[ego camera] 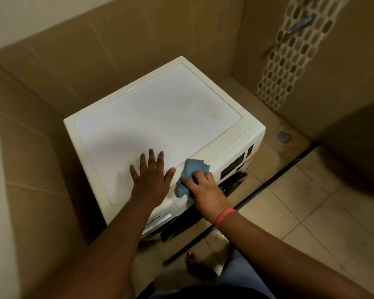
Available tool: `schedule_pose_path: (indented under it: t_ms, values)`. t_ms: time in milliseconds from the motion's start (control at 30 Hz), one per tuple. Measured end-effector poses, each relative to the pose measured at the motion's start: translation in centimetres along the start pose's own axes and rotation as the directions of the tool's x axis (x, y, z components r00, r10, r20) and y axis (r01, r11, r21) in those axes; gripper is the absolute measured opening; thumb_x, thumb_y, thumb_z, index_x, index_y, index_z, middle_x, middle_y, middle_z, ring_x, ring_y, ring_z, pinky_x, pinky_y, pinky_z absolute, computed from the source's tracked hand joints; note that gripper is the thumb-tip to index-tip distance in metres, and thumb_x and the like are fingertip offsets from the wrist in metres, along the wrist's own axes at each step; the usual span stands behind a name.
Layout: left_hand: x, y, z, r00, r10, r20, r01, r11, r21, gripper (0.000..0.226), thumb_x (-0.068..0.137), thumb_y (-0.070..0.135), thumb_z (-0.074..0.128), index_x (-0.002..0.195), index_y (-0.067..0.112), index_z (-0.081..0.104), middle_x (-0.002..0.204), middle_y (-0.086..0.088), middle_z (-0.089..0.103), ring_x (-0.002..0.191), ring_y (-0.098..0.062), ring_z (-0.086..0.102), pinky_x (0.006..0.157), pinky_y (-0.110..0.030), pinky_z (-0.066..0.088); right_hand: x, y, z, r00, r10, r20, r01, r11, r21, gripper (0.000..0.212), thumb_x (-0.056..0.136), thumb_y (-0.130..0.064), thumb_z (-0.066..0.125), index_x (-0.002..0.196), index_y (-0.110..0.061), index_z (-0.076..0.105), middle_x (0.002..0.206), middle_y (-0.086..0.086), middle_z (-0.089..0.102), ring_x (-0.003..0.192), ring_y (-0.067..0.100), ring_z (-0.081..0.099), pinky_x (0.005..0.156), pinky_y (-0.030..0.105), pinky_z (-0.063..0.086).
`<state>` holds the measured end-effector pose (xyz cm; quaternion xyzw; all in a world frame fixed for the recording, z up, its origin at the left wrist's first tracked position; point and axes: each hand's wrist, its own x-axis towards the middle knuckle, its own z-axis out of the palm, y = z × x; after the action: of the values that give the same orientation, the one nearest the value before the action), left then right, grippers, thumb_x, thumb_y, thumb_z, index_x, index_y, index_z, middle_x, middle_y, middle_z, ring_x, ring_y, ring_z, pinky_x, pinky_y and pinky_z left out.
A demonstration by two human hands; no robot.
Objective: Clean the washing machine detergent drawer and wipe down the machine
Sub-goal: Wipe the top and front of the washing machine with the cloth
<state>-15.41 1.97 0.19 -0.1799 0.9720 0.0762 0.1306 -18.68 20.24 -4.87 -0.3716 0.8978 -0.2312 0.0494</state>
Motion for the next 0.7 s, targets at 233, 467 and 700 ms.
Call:
schedule_pose_path:
  t_ms: [233, 467, 700]
  values:
    - [1.5, 3.3, -0.3, 0.999, 0.036, -0.001, -0.036, 0.999, 0.022, 0.083, 0.084, 0.066, -0.005, 0.156, 0.025, -0.003, 0.165, -0.006, -0.009, 0.151, -0.029, -0.011, 0.118, -0.06, -0.002, 2.5, 10.1, -4.8, 0.893, 0.394, -0.218, -0.36, 0.915, 0.18, 0.04, 0.095, -0.017, 0.055, 0.134, -0.02, 0.052, 0.118, 0.01, 0.042, 0.104, 0.026, 0.046, 0.091, 0.032, 0.049]
    - [1.8, 7.5, 1.4, 0.998, 0.012, 0.067, -0.015, 0.999, 0.05, 0.082, 0.085, 0.067, -0.004, 0.156, 0.026, -0.004, 0.164, -0.004, -0.011, 0.151, -0.027, -0.013, 0.118, -0.059, -0.003, 6.7, 21.5, -7.9, 0.607, 0.772, -0.19, -0.541, 0.576, 0.613, 0.036, 0.102, -0.02, 0.042, 0.137, -0.014, 0.049, 0.134, 0.013, 0.04, 0.113, 0.025, 0.048, 0.097, 0.025, 0.035]
    - [2.0, 10.8, 2.1, 0.998, -0.056, 0.036, 0.055, 0.998, 0.035, 0.079, 0.088, 0.065, 0.003, 0.157, 0.026, -0.001, 0.165, -0.004, -0.008, 0.151, -0.026, -0.011, 0.119, -0.058, 0.0, 4.3, 21.3, -4.4, 0.477, 0.877, 0.055, -0.608, 0.284, 0.741, 0.033, 0.104, -0.021, 0.037, 0.135, -0.021, 0.048, 0.126, 0.001, 0.052, 0.105, 0.015, 0.052, 0.077, 0.019, 0.043]
